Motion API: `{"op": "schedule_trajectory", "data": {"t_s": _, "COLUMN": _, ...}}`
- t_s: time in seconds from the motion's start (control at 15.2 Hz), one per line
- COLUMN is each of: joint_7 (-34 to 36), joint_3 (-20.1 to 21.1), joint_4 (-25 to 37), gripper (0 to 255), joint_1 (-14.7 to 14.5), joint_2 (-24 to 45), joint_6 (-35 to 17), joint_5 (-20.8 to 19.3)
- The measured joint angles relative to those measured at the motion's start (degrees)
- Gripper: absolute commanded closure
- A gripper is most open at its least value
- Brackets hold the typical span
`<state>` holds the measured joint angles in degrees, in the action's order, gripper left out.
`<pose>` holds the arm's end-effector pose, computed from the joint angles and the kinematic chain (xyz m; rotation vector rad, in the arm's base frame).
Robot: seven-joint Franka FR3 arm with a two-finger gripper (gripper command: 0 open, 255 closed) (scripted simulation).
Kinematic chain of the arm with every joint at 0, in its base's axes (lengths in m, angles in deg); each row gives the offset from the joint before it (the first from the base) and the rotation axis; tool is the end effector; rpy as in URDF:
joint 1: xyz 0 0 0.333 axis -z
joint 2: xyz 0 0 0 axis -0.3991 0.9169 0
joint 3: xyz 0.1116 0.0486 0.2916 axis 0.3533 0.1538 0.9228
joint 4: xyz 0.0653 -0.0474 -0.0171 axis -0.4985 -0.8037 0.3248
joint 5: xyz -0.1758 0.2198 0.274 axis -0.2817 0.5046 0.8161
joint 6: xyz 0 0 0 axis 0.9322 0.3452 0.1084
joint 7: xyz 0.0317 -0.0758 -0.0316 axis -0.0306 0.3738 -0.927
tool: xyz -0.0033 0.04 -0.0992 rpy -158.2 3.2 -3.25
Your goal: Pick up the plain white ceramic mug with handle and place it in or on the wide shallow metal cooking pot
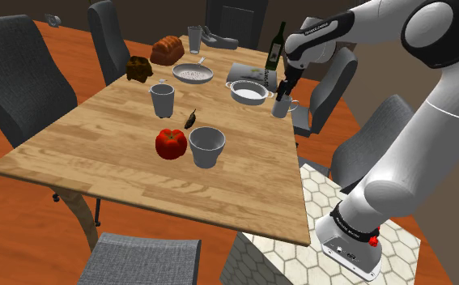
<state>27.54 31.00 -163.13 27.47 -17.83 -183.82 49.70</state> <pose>0.4889 -0.2805 0.3910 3.1284 0.1116 0.1027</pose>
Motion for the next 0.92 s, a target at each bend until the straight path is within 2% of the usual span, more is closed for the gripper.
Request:
{"op": "schedule_trajectory", "data": {"t_s": 0.33, "joint_7": -1.27, "joint_3": 0.15, "joint_4": -1.23, "gripper": 0, "joint_1": 0.29, "joint_2": 2.32, "joint_6": -3.27, "joint_5": 1.58}}
{"op": "schedule_trajectory", "data": {"t_s": 0.79, "joint_7": -1.42, "joint_3": 0.25, "joint_4": -1.33, "gripper": 0, "joint_1": 0.3, "joint_2": 2.86, "joint_6": -3.86, "joint_5": 1.93}}
{"op": "schedule_trajectory", "data": {"t_s": 0.86, "joint_7": -1.42, "joint_3": 0.25, "joint_4": -1.33, "gripper": 255, "joint_1": 0.3, "joint_2": 2.86, "joint_6": -3.86, "joint_5": 1.93}}
{"op": "schedule_trajectory", "data": {"t_s": 0.92, "joint_7": -1.42, "joint_3": 0.25, "joint_4": -1.33, "gripper": 255, "joint_1": 0.3, "joint_2": 2.86, "joint_6": -3.86, "joint_5": 1.93}}
